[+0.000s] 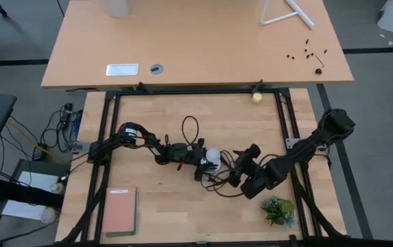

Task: Screw lightbulb
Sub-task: Insert the white lightbulb into the silver lamp

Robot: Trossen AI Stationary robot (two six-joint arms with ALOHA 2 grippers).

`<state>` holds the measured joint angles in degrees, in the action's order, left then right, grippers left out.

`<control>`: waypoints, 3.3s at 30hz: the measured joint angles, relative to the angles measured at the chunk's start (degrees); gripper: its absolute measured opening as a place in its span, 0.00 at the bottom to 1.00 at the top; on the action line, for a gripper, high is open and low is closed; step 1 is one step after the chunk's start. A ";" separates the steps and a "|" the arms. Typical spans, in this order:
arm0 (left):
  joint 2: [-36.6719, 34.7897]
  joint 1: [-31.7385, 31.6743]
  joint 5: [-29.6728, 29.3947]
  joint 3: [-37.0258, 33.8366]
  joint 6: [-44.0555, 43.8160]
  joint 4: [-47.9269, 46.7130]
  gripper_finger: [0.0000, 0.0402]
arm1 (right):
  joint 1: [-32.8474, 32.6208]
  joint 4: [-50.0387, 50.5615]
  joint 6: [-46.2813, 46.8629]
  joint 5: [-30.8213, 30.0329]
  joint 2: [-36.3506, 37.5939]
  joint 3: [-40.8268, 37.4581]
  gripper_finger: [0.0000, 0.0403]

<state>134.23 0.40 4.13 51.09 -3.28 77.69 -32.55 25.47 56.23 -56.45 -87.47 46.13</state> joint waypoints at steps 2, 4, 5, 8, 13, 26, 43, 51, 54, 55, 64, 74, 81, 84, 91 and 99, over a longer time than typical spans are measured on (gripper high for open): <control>0.00 0.00 -0.10 0.00 -0.14 0.00 0.47 | 0.66 -10.97 -5.14 0.04 1.53 -5.51 0.76; 0.00 0.00 -0.37 0.00 -0.20 -0.02 0.47 | 1.94 -23.66 -10.99 0.43 2.76 -11.18 0.76; 0.00 0.00 -0.69 0.00 -0.22 -0.07 0.47 | 2.71 -30.24 -14.58 0.76 3.10 -13.92 0.76; -0.03 0.00 -2.43 0.00 -0.33 -0.75 0.47 | 5.10 -51.07 -25.70 3.23 3.20 -21.44 0.76; -0.11 -0.07 -5.21 0.02 -2.46 -1.65 0.47 | 10.01 -73.70 -39.67 11.25 3.20 -29.59 0.76; -0.13 -0.09 -22.98 0.04 -1.67 -2.49 0.47 | 20.48 -85.74 -45.71 20.70 -9.06 -31.79 0.76; -0.13 -0.09 -20.91 0.00 -1.17 -2.51 0.56 | 25.28 -100.50 -49.64 32.13 -18.02 -31.41 0.76; -3.06 0.80 -22.12 -2.53 1.83 -3.33 0.68 | 25.23 -100.58 -49.70 32.15 -18.00 -31.43 0.76; -5.38 1.14 -23.34 -5.92 1.02 -3.85 0.68 | 25.23 -100.60 -49.75 32.15 -18.00 -31.45 0.76; -6.10 1.14 -23.53 -7.05 0.19 -3.90 0.68 | 25.23 -100.60 -49.75 32.16 -18.00 -31.45 0.76; -9.73 2.23 -23.40 -13.68 -1.58 -1.26 0.68 | 25.26 -100.60 -49.77 33.62 -18.00 -31.47 0.76; -9.79 2.34 -21.87 -13.86 -1.91 2.25 0.68 | 25.26 -100.58 -49.63 33.64 -18.00 -31.47 0.76; -9.90 2.34 -18.65 -13.81 -1.53 3.91 0.68 | 25.26 -100.52 -49.37 33.64 -18.00 -31.47 0.76; -9.90 2.34 -17.88 -13.88 -1.13 4.40 0.68 | 25.26 -100.45 -49.37 33.64 -18.00 -31.47 0.76; -10.59 2.49 -17.44 -13.90 2.67 6.90 0.68 | 25.26 -100.41 -49.35 33.64 -18.00 -31.47 0.76; -10.76 2.78 -16.87 -13.90 3.12 7.76 0.68 | 25.28 -100.00 -49.35 33.64 -18.00 -31.50 0.76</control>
<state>123.47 3.18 -12.74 37.19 -0.16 85.45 -7.27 -74.53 6.87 -22.81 -105.47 14.63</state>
